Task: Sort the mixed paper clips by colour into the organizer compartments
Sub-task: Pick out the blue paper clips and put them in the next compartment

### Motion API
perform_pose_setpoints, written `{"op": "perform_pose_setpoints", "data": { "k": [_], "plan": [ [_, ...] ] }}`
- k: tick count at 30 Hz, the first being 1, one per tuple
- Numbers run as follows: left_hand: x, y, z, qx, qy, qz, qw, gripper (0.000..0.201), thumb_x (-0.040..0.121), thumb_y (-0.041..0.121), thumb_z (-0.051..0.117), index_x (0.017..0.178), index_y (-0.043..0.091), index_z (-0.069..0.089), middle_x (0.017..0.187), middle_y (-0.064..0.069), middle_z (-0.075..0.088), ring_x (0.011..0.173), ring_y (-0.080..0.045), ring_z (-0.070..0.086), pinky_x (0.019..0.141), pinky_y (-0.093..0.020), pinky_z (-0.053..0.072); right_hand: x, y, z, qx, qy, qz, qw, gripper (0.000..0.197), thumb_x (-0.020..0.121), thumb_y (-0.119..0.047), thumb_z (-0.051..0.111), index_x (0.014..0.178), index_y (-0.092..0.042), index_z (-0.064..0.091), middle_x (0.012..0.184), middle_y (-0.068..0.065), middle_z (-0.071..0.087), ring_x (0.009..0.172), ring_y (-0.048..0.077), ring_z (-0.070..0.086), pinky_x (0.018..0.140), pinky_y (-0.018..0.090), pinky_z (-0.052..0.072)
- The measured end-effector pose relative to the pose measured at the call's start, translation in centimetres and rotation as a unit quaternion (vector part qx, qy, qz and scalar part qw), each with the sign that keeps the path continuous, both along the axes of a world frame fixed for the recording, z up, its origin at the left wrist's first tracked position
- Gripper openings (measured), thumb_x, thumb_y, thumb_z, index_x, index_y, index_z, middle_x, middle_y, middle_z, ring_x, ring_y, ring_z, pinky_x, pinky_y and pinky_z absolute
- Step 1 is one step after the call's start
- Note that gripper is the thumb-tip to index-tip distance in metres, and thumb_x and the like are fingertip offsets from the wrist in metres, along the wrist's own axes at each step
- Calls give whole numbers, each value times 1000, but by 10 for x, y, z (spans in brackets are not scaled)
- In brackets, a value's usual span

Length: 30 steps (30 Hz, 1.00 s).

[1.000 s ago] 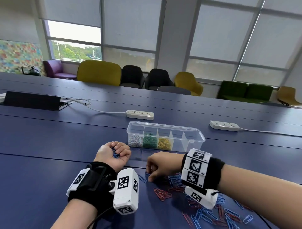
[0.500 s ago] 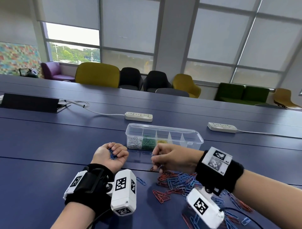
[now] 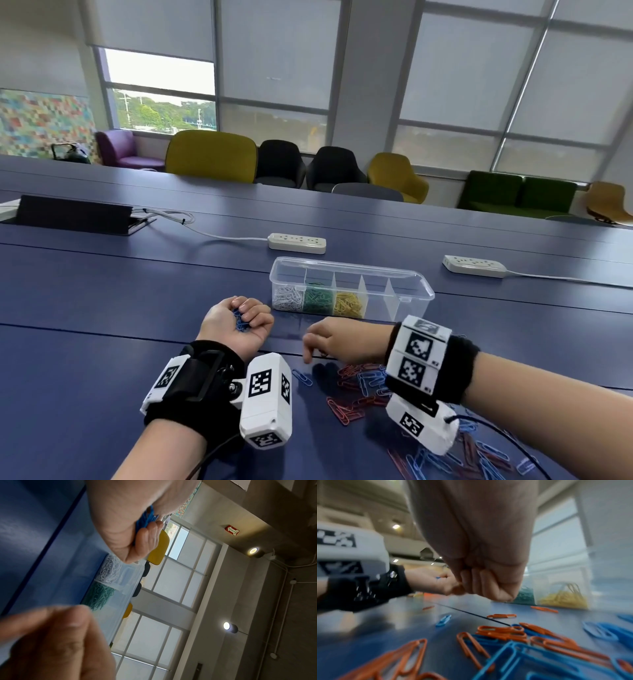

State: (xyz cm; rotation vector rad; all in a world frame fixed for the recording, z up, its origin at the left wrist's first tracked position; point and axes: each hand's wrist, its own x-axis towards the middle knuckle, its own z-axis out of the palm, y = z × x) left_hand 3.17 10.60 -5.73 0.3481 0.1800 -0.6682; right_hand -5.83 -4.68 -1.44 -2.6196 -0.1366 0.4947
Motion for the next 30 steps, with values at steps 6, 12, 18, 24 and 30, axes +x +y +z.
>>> {"op": "perform_pose_setpoints", "data": {
  "k": [6, 12, 18, 24, 30],
  "plan": [
    [1, 1, 0, -7, -2, 3, 1000, 35, 71, 6, 33, 37, 13, 35, 42, 3, 30, 29, -11, 28, 32, -15, 25, 2, 12, -16, -161, -18, 54, 985, 42, 89, -42, 58, 103, -3, 66, 107, 16, 67, 101, 29, 60, 83, 34, 47],
    [0, 2, 0, -3, -7, 5, 1000, 36, 72, 8, 34, 37, 13, 36, 42, 3, 31, 29, -11, 28, 32, -15, 25, 0, 11, -5, -132, 4, 84, 988, 18, 95, -23, 50, 87, -9, 59, 84, 14, 56, 76, 21, 47, 62, 26, 35],
    [-1, -1, 0, -9, -6, 4, 1000, 37, 74, 9, 34, 37, 13, 36, 42, 4, 31, 30, -11, 28, 32, -16, 24, -29, -49, 19, 367, -7, -159, 916, 25, 95, -4, 29, 74, -18, 32, 66, -1, 39, 49, 6, 23, 46, 18, 18],
    [-9, -9, 3, 3, -10, -6, 1000, 45, 84, 13, 33, 39, 13, 36, 43, 4, 31, 30, -10, 28, 33, -18, 23, -63, -95, 12, 456, 5, -141, 879, 17, 83, -6, 36, 75, -17, 26, 55, -5, 23, 48, 10, 16, 44, 20, 13],
    [-17, -31, 11, -18, -18, 3, 1000, 34, 73, 9, 36, 39, 14, 36, 43, 4, 31, 31, -11, 29, 31, -18, 26, -57, -98, 8, 16, -13, -25, 999, 31, 99, -11, 29, 119, -19, 51, 85, 2, 53, 69, 13, 46, 66, 25, 40]
  ]
}}
